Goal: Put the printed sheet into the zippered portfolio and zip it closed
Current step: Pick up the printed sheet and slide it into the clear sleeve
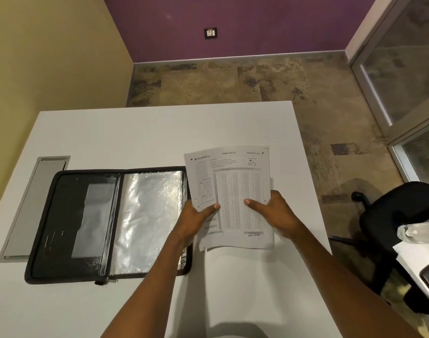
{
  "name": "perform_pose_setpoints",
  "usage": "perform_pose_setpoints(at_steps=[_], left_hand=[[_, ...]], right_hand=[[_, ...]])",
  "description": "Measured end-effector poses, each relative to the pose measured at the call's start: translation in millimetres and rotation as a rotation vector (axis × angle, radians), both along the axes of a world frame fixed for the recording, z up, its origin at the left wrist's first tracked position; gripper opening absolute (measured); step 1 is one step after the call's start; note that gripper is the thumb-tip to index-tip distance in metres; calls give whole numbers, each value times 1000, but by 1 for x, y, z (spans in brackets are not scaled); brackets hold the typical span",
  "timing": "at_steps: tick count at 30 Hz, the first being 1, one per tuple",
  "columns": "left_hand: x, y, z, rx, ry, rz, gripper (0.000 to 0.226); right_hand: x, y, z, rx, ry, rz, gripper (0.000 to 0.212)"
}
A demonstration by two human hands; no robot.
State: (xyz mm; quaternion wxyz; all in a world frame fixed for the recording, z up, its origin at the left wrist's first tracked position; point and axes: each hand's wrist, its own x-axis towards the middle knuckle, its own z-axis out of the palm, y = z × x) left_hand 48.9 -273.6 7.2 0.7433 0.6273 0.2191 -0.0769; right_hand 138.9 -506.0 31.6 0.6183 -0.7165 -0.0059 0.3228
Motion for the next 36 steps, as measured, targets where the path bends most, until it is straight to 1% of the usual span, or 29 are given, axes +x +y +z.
perform_pose_setpoints(at_steps=[3,7,10,13,15,18,19,22,24,26,28,30,31,33,36], left_hand=[[-5,14,6,-38,-2,39,52],[-15,42,13,-74,13,89,47],[-24,68,13,-93,39,94,47],[-32,101,10,-163,72,113,47],[-36,126,7,-193,112,149,41],[-41,166,5,-149,195,182,24],[-41,179,2,-139,211,194,21],[-34,210,-6,-142,229,253,22],[-26,228,-15,-121,232,316,19],[-16,246,-26,-18,237,359,14],[-5,265,-39,242,238,325,14],[6,281,-50,541,222,249,18],[11,288,-54,657,212,209,20],[23,298,-64,797,185,124,23],[39,312,-79,989,129,-60,22]], right_hand=[[-2,15,9,-4,-39,13,25],[-8,45,16,-40,-62,54,20],[-12,72,15,-72,-75,76,21],[-14,98,12,-76,-83,116,25],[-15,113,11,-79,-73,133,25],[-14,137,5,-83,-51,130,23],[-13,145,3,-75,-43,128,23],[-9,168,-4,-62,-31,119,25],[-4,182,-11,-77,-22,91,26],[2,193,-18,-97,-18,69,25],[8,202,-25,-127,-11,51,21],[15,209,-30,-161,-14,17,15],[18,213,-33,-180,-19,1,12],[25,219,-39,-208,-27,-19,9],[35,226,-43,-226,-18,-50,12]])
